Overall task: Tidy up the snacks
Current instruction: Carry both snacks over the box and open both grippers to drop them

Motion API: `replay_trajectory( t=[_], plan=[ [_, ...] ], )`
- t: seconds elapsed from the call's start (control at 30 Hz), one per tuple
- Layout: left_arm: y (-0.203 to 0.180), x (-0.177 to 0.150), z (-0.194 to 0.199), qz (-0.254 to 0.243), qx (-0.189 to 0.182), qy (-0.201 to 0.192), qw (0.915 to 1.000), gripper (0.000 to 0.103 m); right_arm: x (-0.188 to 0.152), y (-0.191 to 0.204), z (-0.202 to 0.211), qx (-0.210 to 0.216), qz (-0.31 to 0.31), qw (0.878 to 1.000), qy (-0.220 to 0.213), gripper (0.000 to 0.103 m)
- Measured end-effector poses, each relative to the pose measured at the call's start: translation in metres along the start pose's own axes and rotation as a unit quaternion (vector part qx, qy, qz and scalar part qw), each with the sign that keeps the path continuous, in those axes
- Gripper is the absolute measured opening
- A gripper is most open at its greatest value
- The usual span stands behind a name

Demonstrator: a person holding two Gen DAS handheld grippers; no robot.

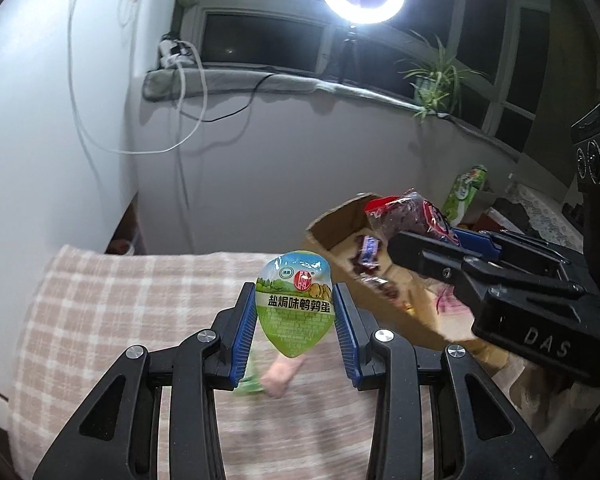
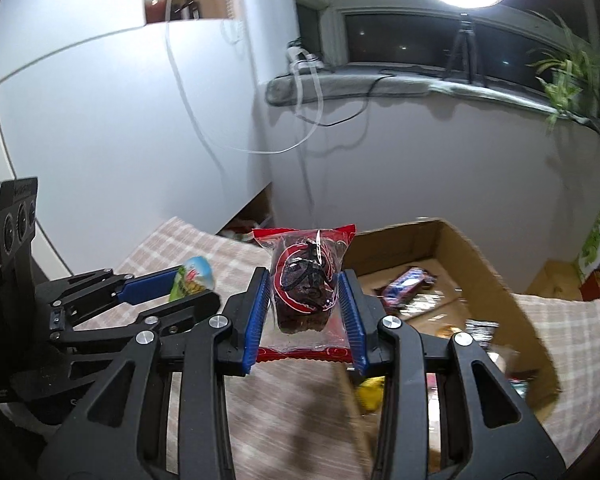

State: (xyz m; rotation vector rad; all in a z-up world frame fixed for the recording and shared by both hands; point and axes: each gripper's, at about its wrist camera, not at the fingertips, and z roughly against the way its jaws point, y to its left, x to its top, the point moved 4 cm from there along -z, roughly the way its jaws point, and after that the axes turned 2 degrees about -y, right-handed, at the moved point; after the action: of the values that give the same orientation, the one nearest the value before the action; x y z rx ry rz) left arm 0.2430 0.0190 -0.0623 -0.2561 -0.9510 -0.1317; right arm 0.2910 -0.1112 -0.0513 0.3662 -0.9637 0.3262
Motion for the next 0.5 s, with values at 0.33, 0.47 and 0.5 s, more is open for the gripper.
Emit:
replay_trajectory(
  t=[0.33,0.47,0.5],
  plan=[
    [-0.035,0.008,-0.018,-0.009,-0.024,0.008,0.9997,0.036,0.007,-0.066,0.025,-0.039,-0.043,0.998,-0.015,0.037],
    [-0.047,0.012,-0.024,-0.003,-0.037,0.008,0.9993,0.036,0.005,-0.086,0.024,-0.058,-0.052,0.997,-0.013,0.037],
    [-0.052,0.013,-0.025,-0.002,-0.041,0.008,0.9991,0.036,0.003,-0.091,0.024,-0.062,-0.055,0.997,-0.01,0.037]
  ],
)
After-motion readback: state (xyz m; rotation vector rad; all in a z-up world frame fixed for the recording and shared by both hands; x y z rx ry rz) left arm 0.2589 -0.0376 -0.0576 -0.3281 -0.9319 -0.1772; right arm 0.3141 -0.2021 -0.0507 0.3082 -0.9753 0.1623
